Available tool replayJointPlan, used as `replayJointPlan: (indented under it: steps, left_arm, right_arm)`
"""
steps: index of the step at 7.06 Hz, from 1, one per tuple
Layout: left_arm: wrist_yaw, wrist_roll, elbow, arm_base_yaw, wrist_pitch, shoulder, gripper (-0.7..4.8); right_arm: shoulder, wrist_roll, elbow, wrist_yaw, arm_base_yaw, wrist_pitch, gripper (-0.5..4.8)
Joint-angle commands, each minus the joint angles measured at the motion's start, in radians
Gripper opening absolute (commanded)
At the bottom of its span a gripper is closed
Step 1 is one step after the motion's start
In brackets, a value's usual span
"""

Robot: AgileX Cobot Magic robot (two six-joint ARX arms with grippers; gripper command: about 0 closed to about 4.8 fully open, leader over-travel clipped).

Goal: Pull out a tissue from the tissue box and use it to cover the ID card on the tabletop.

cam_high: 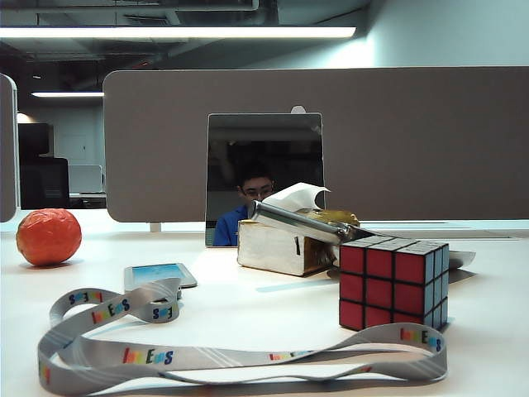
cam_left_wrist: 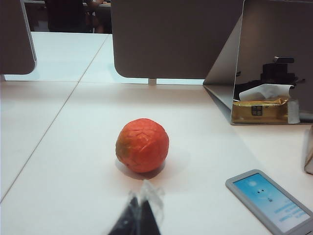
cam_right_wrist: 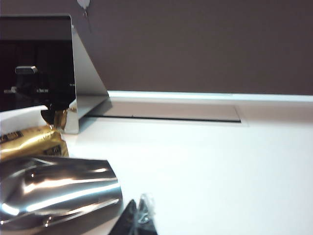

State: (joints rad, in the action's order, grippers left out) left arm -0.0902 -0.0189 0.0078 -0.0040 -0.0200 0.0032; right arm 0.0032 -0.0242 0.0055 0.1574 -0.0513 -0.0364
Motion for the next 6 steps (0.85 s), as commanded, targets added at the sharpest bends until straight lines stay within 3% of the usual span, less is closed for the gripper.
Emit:
replayJointPlan:
  steps: [1,6]
  left_arm:
    - [-0.003,-0.001,0.003,-0.001,0.006,0.001,-0.06]
    - [-0.036,-0.023,0.003,-0.001,0.005,0.001,-0.06]
  right_arm:
    - [-0.001,0.002,0.000,-0.002,0.000,-0.001,-0.01]
    - [-0.001,0.002,0.000,-0.001,0.000,-0.006,-0.01]
